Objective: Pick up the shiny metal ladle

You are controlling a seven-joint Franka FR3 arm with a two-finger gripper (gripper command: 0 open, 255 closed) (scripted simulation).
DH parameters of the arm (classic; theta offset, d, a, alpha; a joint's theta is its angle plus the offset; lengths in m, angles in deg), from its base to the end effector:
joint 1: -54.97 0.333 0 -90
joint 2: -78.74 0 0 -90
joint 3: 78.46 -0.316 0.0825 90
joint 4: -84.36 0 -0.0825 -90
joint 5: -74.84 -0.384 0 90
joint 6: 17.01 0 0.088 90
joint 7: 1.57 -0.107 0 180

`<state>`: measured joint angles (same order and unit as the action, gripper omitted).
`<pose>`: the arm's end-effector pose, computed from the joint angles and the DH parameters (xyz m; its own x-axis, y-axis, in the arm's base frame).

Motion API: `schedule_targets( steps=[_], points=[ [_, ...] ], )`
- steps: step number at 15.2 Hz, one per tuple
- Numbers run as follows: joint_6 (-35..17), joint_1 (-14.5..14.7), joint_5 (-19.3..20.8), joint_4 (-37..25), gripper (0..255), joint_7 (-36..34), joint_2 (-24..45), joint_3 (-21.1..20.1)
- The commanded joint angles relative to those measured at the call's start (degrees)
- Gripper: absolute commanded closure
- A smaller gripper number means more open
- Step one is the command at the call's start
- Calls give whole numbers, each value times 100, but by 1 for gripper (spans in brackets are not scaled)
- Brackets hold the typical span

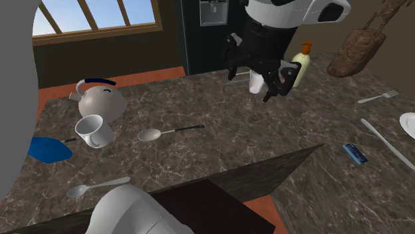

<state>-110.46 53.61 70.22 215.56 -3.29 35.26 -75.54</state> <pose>0.3205 -0.0214 0.6193 0.9906 -0.0984 0.0953 -0.0869 -0.9892 -0.1183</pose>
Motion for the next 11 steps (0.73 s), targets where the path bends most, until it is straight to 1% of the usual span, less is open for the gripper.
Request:
schedule_targets(
  steps=[1, 6, 11],
  points=[
    [0, 0, 0, 0, 0, 0, 0, 0],
    [-547, -20, -321, 990, 0, -820, -430, -515],
    [-1131, 63, -753, 1809, 0, -1663, -671, -1103]
  ],
)
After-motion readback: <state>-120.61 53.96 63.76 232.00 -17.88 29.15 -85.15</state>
